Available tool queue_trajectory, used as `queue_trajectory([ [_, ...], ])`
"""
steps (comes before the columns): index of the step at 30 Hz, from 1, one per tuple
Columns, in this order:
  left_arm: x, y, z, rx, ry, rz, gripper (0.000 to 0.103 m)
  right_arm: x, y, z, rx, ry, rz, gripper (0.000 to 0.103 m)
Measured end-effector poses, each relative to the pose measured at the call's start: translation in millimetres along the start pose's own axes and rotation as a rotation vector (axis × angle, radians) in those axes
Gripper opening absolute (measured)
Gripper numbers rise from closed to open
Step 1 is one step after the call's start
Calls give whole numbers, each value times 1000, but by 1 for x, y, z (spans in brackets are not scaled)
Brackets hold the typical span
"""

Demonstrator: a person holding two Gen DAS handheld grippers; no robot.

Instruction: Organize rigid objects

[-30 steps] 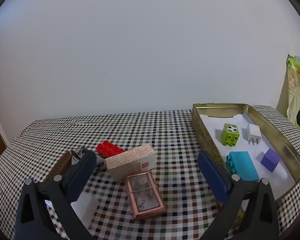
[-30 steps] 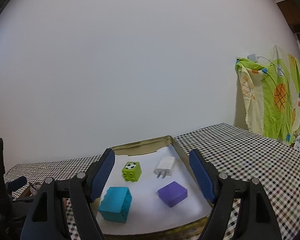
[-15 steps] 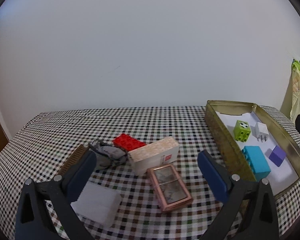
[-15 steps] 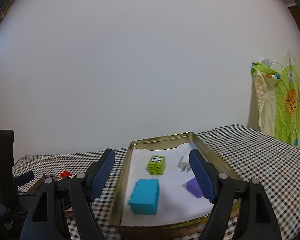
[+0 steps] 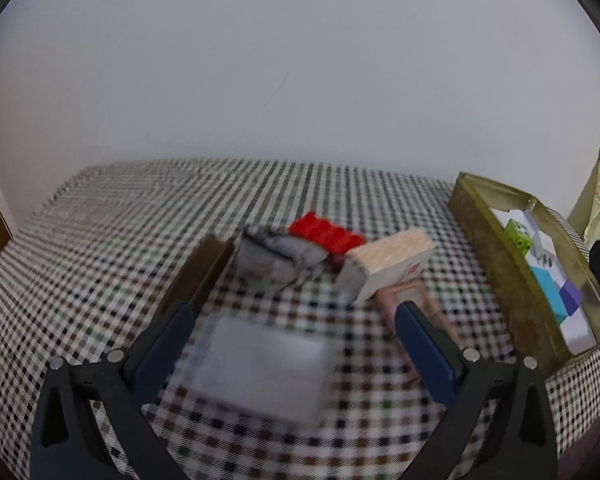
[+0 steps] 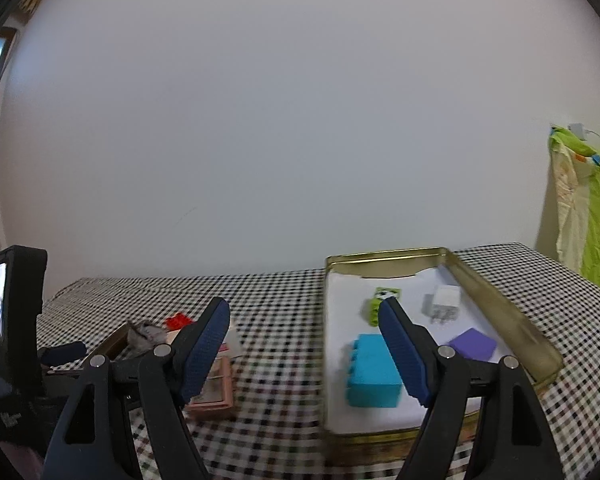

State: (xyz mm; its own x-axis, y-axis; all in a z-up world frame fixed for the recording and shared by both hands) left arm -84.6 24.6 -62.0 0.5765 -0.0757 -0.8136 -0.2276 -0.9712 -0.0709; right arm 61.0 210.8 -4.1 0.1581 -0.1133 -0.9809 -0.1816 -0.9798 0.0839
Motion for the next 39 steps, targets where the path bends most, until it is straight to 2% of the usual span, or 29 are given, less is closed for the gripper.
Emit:
queue_trajectory([
  [7, 11, 20, 8, 27, 85, -11, 102, 4, 16, 6, -41, 25, -43, 79],
  [11, 19, 27, 17, 35, 163, -29, 102, 6, 22, 9, -60, 36, -57, 79],
  [13, 24, 30, 24, 27, 206, -38, 99, 7, 23, 10, -68, 48, -58, 79],
  [17, 25, 25, 23, 13, 210, -9, 94, 10, 24, 14, -80, 73, -61, 79],
  [19, 24, 22, 20, 26, 198, -2, 80, 12, 24, 17, -82, 92, -62, 79],
  [23, 23, 21, 17, 50, 195, 0, 80, 17, 25, 24, -93, 131, -55, 79],
  [27, 17, 27, 6, 46, 133, -31, 80, 21, 31, 29, -118, 158, -63, 79],
  [31, 0, 37, -20, -7, -30, -61, 80, 28, 45, 42, -166, 223, -90, 79],
  [33, -7, 47, -25, -14, -76, -97, 80, 34, 54, 51, -188, 274, -106, 79],
  [36, -11, 61, -30, -39, -107, -148, 80, 44, 65, 66, -207, 374, -113, 79],
  [39, -14, 76, -27, -73, -113, -199, 80, 56, 70, 81, -191, 465, -100, 79],
])
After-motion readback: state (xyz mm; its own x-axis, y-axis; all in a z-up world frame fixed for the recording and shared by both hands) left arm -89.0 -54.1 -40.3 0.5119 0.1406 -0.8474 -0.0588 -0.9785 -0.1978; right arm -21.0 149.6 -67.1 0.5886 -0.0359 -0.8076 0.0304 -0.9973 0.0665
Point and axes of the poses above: each gripper's, at about its wrist camera, not at the fingertips, and z roughly the way its jaws point, y to its left, x to its underside, the point moved 5 cm from there along z, roughly the way its jaws point, and after that the axes turned 5 degrees about -y, right-handed, at the moved point
